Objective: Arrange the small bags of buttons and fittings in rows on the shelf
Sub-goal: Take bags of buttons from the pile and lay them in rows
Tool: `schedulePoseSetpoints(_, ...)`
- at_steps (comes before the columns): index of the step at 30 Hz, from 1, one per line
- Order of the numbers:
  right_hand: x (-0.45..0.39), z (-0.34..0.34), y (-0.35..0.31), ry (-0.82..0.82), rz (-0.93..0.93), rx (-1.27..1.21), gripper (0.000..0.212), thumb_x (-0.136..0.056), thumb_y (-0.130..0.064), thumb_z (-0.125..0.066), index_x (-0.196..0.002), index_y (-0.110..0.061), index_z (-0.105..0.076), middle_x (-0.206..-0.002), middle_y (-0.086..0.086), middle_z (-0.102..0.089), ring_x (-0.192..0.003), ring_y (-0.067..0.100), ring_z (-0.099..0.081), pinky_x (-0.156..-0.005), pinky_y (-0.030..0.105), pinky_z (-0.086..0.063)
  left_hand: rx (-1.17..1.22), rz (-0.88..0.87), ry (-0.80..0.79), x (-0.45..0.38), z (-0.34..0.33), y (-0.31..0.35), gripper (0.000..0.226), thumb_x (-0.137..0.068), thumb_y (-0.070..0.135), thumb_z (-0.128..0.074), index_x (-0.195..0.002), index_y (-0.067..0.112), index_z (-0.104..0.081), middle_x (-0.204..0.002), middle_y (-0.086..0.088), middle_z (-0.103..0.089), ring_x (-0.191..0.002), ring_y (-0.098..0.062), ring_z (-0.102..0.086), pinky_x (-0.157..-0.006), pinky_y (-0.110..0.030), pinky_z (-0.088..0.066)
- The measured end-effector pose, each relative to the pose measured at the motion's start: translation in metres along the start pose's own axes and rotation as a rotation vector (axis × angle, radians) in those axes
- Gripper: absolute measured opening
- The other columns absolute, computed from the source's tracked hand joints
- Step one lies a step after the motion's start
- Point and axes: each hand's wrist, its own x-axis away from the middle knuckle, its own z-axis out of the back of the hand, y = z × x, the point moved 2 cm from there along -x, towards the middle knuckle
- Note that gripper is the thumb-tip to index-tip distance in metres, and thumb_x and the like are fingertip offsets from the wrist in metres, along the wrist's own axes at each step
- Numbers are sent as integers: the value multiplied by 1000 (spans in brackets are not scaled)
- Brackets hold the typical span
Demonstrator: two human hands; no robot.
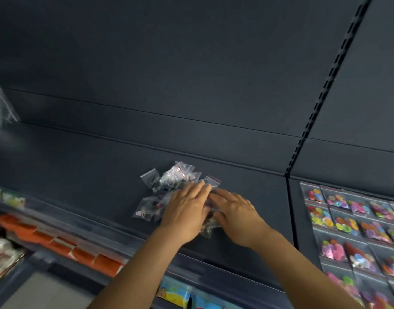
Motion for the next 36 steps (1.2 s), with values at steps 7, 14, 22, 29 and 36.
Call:
schedulePoseSetpoints(7,-22,-6,24,-104,-119,75,49,-101,-37,-27,-149,-30,-19,-157,-7,-18,-145,16,-15,-118,39,-14,-39,92,-161,-17,-11,-33,54,-102,44,-12,-152,24,-6,-160,6,-2,-147,-13,6,-118,-39,-1)
schedulePoseSetpoints(14,-37,5,39,-35,-205,85,40,-99,-43,-32,-130,-28,-51,-140,-4,-44,-133,20,-36,-110,35,-25,-74,181,-155,-27,-10,-55,57,-100,48,-17,-150,22,-18,-159,6,-10,-147,-14,0,-118,-40,-6)
schedulePoseSetpoints(22,-74,11,33,65,-219,-21,47,-95,-37,-46,-138,-17,-42,-135,6,-50,-126,28,-41,-105,35,-33,2,153,38,-24,-7,-35,60,-91,60,-37,-138,25,-44,-139,6,-42,-132,-15,-28,-112,-33,-21)
schedulePoseSetpoints(29,-105,-2,30,6,-282,-121,23,-87,-29,-58,-105,-14,-59,-106,9,-62,-110,31,-51,-84,33,-45,125,234,194,-16,-4,-28,28,-86,47,-59,-106,28,-61,-110,11,-57,-109,-11,-38,-97,-26,-33)
schedulePoseSetpoints(36,-104,2,28,78,-318,-280,5,-85,-19,-58,-85,-21,-63,-84,0,-67,-87,21,-60,-69,29,-49,414,329,312,-5,3,-34,11,-87,27,-65,-92,24,-55,-90,14,-54,-97,-9,-48,-76,-20,-37)
